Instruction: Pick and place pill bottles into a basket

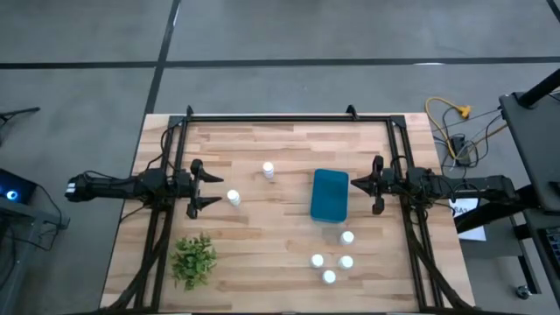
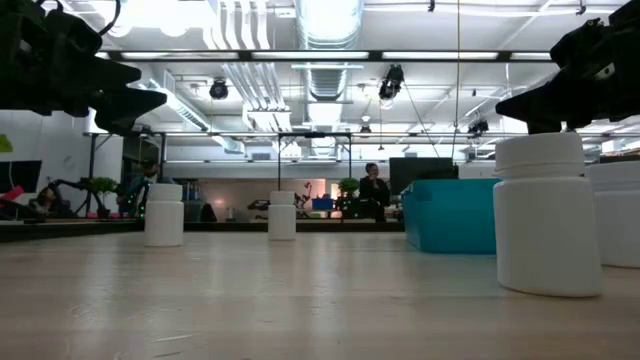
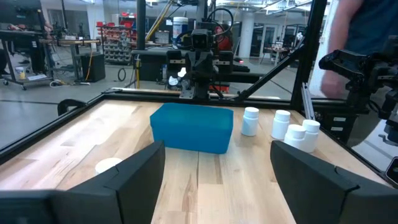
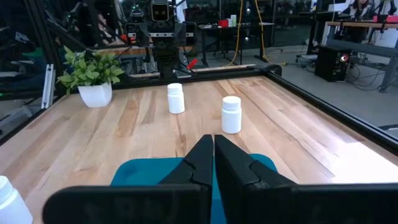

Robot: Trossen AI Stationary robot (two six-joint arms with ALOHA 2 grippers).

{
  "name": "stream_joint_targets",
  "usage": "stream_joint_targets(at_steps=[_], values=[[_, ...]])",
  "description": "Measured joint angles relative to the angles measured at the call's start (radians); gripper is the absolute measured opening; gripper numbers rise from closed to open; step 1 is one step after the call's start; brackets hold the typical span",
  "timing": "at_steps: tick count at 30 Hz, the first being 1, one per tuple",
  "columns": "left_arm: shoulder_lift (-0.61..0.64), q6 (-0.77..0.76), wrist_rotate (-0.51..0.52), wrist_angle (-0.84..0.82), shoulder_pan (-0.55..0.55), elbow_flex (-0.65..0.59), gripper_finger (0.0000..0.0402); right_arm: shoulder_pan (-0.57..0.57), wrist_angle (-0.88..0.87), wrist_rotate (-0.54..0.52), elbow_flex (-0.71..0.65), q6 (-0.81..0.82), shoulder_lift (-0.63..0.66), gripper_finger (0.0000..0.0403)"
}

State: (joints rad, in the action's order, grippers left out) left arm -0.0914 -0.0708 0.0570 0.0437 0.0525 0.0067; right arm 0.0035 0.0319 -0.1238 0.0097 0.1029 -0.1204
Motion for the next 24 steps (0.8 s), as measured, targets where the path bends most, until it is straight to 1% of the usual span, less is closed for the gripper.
stream_joint_targets(at_steps=[22, 24], values=[[0.000, 0.000, 0.000, 0.000, 0.000, 0.000, 0.0274, 0.000, 0.000, 0.000, 0.000, 0.000, 0.000, 0.0008], [0.000, 0.000, 0.000, 0.000, 0.000, 0.000, 0.0274, 0.000, 0.000, -0.001, 0.000, -0.033, 0.000, 0.0008]])
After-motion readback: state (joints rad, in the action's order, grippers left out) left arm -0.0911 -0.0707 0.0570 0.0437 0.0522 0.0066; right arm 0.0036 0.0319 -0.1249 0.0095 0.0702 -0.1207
